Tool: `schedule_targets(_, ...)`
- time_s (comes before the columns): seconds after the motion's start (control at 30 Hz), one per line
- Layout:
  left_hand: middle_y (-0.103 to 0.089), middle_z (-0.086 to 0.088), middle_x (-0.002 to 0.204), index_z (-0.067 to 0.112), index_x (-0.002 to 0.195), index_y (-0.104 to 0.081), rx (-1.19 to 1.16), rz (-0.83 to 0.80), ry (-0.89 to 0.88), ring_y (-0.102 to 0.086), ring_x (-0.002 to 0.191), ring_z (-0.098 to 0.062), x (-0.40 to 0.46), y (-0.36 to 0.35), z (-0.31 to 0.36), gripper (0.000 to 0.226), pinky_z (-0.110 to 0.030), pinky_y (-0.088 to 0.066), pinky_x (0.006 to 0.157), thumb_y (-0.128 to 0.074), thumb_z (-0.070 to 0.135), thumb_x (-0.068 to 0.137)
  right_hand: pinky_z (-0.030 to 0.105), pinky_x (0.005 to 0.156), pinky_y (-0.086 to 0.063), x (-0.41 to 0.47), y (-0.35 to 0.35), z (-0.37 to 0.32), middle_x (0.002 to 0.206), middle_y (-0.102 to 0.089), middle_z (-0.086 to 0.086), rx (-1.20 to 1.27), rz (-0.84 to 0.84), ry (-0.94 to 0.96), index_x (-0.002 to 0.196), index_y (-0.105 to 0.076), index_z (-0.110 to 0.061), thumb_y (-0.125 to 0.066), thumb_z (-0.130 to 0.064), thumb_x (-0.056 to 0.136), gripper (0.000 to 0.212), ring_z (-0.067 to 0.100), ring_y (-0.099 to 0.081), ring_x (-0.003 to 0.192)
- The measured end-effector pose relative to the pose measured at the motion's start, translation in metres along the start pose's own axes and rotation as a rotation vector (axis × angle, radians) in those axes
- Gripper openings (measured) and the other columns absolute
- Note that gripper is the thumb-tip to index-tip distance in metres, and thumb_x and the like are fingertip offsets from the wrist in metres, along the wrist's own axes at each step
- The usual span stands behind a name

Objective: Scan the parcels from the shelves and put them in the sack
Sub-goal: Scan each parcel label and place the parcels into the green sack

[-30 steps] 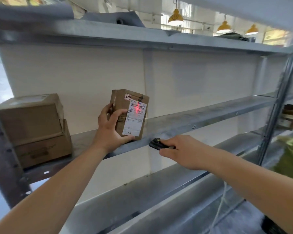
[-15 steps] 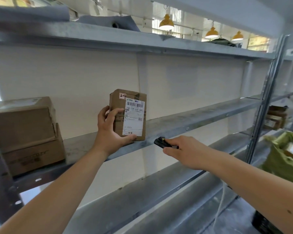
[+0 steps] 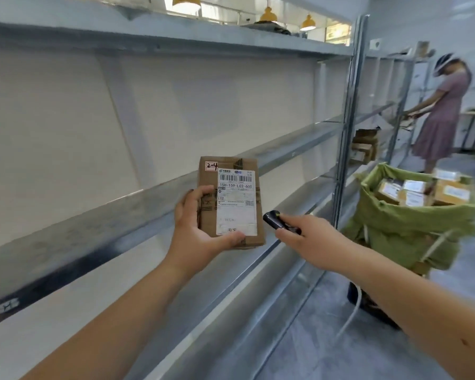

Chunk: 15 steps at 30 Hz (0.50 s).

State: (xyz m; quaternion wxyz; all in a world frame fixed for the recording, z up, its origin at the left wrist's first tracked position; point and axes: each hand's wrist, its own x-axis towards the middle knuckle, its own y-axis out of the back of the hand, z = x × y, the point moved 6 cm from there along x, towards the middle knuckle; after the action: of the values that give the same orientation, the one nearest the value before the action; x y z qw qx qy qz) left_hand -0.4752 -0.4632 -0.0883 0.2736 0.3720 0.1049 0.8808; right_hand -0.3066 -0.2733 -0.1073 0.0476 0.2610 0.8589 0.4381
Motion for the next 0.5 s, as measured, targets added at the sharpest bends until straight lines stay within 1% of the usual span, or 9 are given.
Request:
schedule_targets(0.07,-0.039,0.016,0.144,0.060,0.134,-0.043,-0.030,-0.048,0.013,-0.045,0.124,0.011,0.005,-0.050,0.002,0.098,-0.029,-0.046,0.106,-0.094,0.056,0.051,0.020,0.048,-0.040,-0.004,0.017,0.041,0.076,-0.067,-0.002,0.003,0.018,-0.046,0.111,-0.066,-0.036,-0.054,-0.046,0.101,0.019,0.006,-0.058,0.056)
schedule_targets(0.13,-0.040,0.017,0.143,0.060,0.134,-0.043,-0.071,-0.086,0.018,-0.045,0.122,0.013,0.013,-0.099,0.006,0.097,-0.029,-0.046,0.106,-0.095,0.053,0.052,0.020,0.044,-0.039,-0.010,0.036,0.086,0.074,-0.068,-0.001,0.046,0.030,-0.100,0.113,-0.066,-0.037,-0.055,-0.046,0.100,0.019,0.004,-0.056,0.050)
schedule_targets(0.17,-0.041,0.016,0.143,0.060,0.133,-0.044,-0.095,-0.108,0.022,-0.046,0.123,0.012,0.018,-0.125,0.009,0.097,-0.031,-0.047,0.107,-0.096,0.050,0.052,0.021,0.043,-0.040,-0.013,0.046,0.109,0.073,-0.069,0.001,0.064,0.037,-0.130,0.115,-0.066,-0.038,-0.056,-0.046,0.099,0.020,0.003,-0.055,0.047)
schedule_targets(0.23,-0.041,0.014,0.144,0.059,0.133,-0.045,-0.143,-0.159,0.032,-0.049,0.126,0.004,0.028,-0.178,0.014,0.097,-0.038,-0.049,0.110,-0.098,0.046,0.052,0.022,0.042,-0.041,-0.019,0.067,0.154,0.075,-0.071,0.002,0.066,0.052,-0.174,0.118,-0.066,-0.040,-0.057,-0.049,0.097,0.025,0.004,-0.055,0.046)
schedule_targets(0.3,-0.041,0.012,0.145,0.058,0.134,-0.045,-0.188,-0.207,0.041,-0.052,0.129,-0.004,0.037,-0.231,0.021,0.099,-0.044,-0.050,0.111,-0.099,0.043,0.052,0.019,0.042,-0.040,-0.027,0.090,0.196,0.075,-0.072,-0.001,0.052,0.077,-0.206,0.122,-0.065,-0.041,-0.059,-0.054,0.095,0.031,0.004,-0.058,0.049)
schedule_targets(0.37,-0.041,0.015,0.144,0.059,0.134,-0.045,-0.223,-0.245,0.042,-0.053,0.127,-0.004,0.044,-0.283,0.029,0.100,-0.044,-0.051,0.110,-0.098,0.046,0.051,0.014,0.041,-0.039,-0.035,0.115,0.237,0.072,-0.070,-0.008,0.047,0.105,-0.243,0.125,-0.065,-0.040,-0.063,-0.060,0.092,0.039,0.001,-0.060,0.053)
schedule_targets(0.4,-0.042,0.016,0.143,0.059,0.134,-0.045,-0.235,-0.263,0.040,-0.054,0.126,-0.003,0.048,-0.307,0.034,0.100,-0.044,-0.051,0.109,-0.098,0.048,0.050,0.013,0.043,-0.040,-0.040,0.127,0.257,0.071,-0.070,-0.011,0.038,0.111,-0.266,0.128,-0.065,-0.040,-0.064,-0.062,0.091,0.043,-0.002,-0.062,0.057)
schedule_targets(0.47,-0.046,0.011,0.144,0.059,0.135,-0.045,-0.265,-0.299,0.044,-0.056,0.126,-0.007,0.053,-0.356,0.043,0.101,-0.045,-0.052,0.108,-0.097,0.050,0.049,0.012,0.045,-0.044,-0.049,0.150,0.297,0.079,-0.071,-0.015,0.011,0.109,-0.329,0.139,-0.060,-0.040,-0.063,-0.062,0.092,0.051,-0.005,-0.064,0.066)
schedule_targets(0.5,-0.047,0.009,0.144,0.058,0.136,-0.045,-0.279,-0.318,0.048,-0.056,0.127,-0.011,0.054,-0.379,0.048,0.102,-0.047,-0.052,0.108,-0.098,0.051,0.049,0.012,0.044,-0.043,-0.054,0.161,0.315,0.083,-0.071,-0.016,-0.004,0.108,-0.364,0.143,-0.057,-0.039,-0.062,-0.060,0.094,0.054,-0.004,-0.064,0.066)
